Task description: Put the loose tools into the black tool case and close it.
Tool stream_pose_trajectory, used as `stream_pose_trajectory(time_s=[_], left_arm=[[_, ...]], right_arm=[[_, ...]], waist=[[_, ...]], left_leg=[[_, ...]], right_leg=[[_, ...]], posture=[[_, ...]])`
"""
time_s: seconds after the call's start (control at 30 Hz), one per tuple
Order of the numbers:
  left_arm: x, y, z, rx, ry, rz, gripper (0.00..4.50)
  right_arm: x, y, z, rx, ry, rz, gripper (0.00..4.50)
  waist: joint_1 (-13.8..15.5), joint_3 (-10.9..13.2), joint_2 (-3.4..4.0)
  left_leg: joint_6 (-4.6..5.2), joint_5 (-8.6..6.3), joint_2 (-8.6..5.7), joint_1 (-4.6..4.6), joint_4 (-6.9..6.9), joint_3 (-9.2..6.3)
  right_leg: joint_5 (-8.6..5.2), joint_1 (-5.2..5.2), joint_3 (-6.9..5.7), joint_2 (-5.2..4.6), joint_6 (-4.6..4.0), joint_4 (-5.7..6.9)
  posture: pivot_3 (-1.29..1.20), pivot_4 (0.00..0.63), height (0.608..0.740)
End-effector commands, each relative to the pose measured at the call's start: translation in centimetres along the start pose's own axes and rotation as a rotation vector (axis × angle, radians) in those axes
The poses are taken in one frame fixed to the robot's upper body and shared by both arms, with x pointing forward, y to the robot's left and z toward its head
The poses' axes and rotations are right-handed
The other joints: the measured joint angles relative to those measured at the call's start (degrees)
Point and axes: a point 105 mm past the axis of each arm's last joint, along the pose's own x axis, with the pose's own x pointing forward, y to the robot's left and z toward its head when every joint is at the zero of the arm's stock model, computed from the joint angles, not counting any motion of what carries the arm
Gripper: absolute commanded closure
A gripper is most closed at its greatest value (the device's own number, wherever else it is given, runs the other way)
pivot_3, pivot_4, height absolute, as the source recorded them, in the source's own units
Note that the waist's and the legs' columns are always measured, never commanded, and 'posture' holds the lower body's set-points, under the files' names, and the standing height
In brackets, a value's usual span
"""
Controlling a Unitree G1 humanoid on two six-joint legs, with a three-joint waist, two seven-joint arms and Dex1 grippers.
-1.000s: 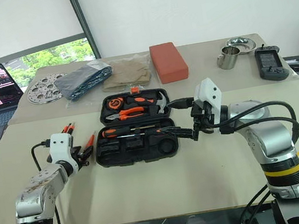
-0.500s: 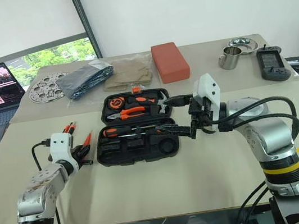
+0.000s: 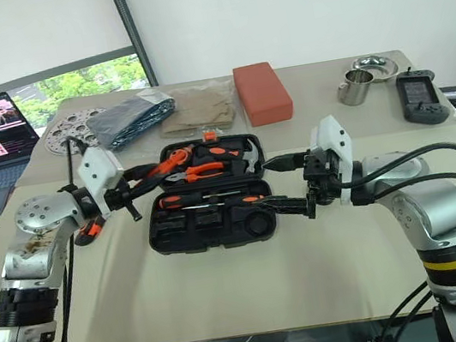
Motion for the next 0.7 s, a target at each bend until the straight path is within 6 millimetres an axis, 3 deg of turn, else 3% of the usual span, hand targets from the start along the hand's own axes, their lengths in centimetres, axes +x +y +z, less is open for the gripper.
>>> stream_pose_trajectory(time_s=[0.03, 0.2, 0.47, 0.7], left_arm=[[0.3, -1.0, -0.4, 0.058, 0.061, -0.175, 4.02], [0.8, -0.7, -3.1, 0.128, 0.232, -0.27, 4.02], [2.2, -0.2, -3.8, 0.146, 0.281, -0.328, 4.02], [2.1, -0.1, -4.7, 0.129, 0.34, -0.337, 4.02]], right_arm=[[-1.2, -0.2, 1.0, -0.07, -0.013, -0.05, 0.0], [-1.9, 0.0, 0.8, -0.07, -0.015, -0.094, 0.0], [-2.1, 0.7, 0.8, -0.067, -0.02, -0.118, 0.0], [-2.6, 0.5, 0.1, -0.067, 0.012, -0.135, 0.0]], waist=[[-0.2, 0.0, 0.0], [-0.1, 0.0, -0.01], [0.0, 0.0, -0.01], [0.0, 0.0, -0.01]], left_leg=[[0.0, 0.0, 0.0, 0.01, 0.0, 0.01], [0.01, 0.0, 0.08, -0.05, 0.19, -0.06], [0.02, 0.0, 0.15, -0.19, 0.3, -0.1], [0.03, 0.01, 0.14, -0.21, 0.31, -0.14]], right_leg=[[0.0, -0.02, 0.01, 0.03, 0.0, 0.02], [-0.01, -0.01, 0.4, 0.5, 0.0, 0.08], [-0.01, -0.04, 0.55, 0.67, 0.01, 0.11], [-0.01, -0.04, 0.59, 0.71, 0.01, 0.14]], posture=[[0.0, 0.15, 0.74], [0.0, 0.15, 0.74], [0.0, 0.15, 0.74], [0.0, 0.15, 0.74]])
